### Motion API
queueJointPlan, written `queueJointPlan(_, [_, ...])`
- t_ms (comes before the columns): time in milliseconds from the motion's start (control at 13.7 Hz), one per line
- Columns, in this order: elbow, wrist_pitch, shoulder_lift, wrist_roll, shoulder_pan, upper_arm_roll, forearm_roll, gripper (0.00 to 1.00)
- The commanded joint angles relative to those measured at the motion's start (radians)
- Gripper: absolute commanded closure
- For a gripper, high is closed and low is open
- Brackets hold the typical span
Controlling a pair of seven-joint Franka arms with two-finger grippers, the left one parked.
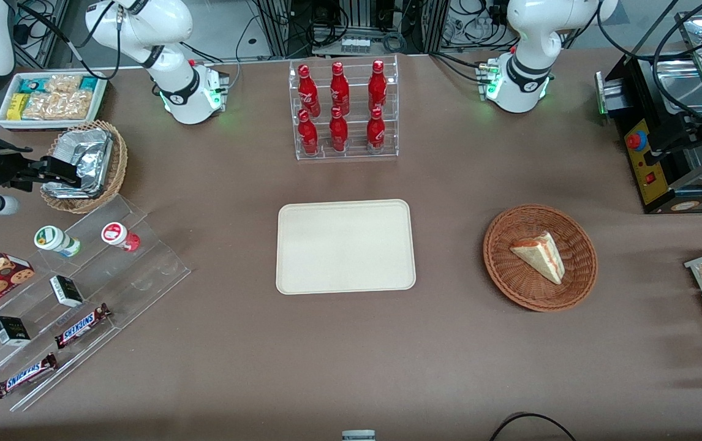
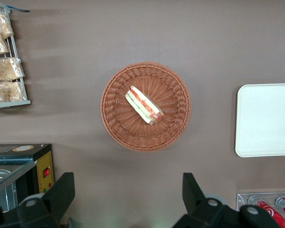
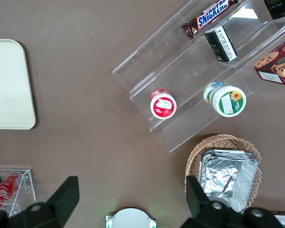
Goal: Place green gum on tray
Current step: 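Move the right gripper down toward the green-labelled gum tub on the shelf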
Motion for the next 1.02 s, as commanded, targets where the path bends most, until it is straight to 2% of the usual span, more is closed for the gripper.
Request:
queueJointPlan(0, [0.012,0.017,-0.002,0.022,0.006,-0.007,0.014,0.00])
queueJointPlan(366, [-0.007,0.038,-0.001,0.016,0.001,-0.008,0.003,0.00])
queueJointPlan(659, [-0.092,0.109,-0.016,-0.018,0.000,-0.011,-0.001,0.00])
queueJointPlan(951, [-0.220,0.208,-0.059,-0.246,-0.052,-0.011,-0.001,0.00])
